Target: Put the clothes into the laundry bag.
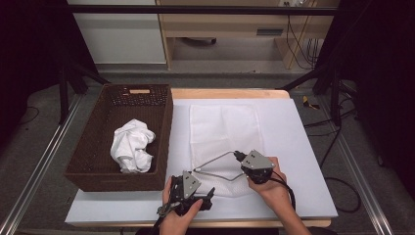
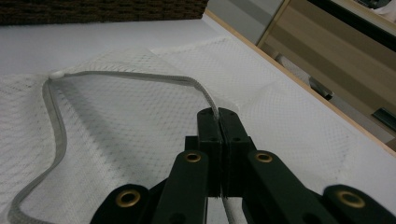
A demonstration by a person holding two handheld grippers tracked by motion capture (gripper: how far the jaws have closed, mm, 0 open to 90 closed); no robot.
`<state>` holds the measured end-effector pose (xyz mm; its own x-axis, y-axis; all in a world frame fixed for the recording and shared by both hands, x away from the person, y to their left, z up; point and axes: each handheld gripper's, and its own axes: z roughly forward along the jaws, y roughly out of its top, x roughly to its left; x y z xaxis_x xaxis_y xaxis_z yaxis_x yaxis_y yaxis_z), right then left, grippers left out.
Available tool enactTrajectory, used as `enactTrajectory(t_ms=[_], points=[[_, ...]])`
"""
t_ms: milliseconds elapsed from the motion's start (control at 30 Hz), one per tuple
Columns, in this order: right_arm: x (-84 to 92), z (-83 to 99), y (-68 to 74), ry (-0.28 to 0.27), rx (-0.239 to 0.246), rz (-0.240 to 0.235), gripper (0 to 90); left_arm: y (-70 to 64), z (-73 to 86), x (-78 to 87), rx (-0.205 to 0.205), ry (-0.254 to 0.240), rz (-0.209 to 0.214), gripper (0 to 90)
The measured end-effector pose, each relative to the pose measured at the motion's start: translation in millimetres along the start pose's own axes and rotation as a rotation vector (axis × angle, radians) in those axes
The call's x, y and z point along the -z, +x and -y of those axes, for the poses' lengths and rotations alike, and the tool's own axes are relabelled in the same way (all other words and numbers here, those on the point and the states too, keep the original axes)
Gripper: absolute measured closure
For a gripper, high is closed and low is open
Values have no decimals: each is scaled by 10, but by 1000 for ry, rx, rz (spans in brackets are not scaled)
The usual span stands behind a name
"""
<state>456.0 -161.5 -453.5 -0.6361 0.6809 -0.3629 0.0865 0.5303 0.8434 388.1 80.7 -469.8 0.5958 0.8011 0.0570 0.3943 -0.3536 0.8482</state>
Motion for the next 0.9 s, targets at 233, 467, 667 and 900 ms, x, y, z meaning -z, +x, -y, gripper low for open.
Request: enactTrajectory(t_ms=[233, 467, 667, 900], points=[[21, -14, 6, -11, -1, -1, 894, 2, 0, -1, 0, 1, 0, 84], [36, -36, 19, -29, -14, -12, 894, 11, -1, 2, 5, 1, 2, 83], [31, -59, 33, -40, -33, -27, 894, 21, -10, 10, 2, -1, -4, 83], [5, -97, 28, -45, -52, -38, 894, 46, -43, 42, 6, -6, -2, 83]])
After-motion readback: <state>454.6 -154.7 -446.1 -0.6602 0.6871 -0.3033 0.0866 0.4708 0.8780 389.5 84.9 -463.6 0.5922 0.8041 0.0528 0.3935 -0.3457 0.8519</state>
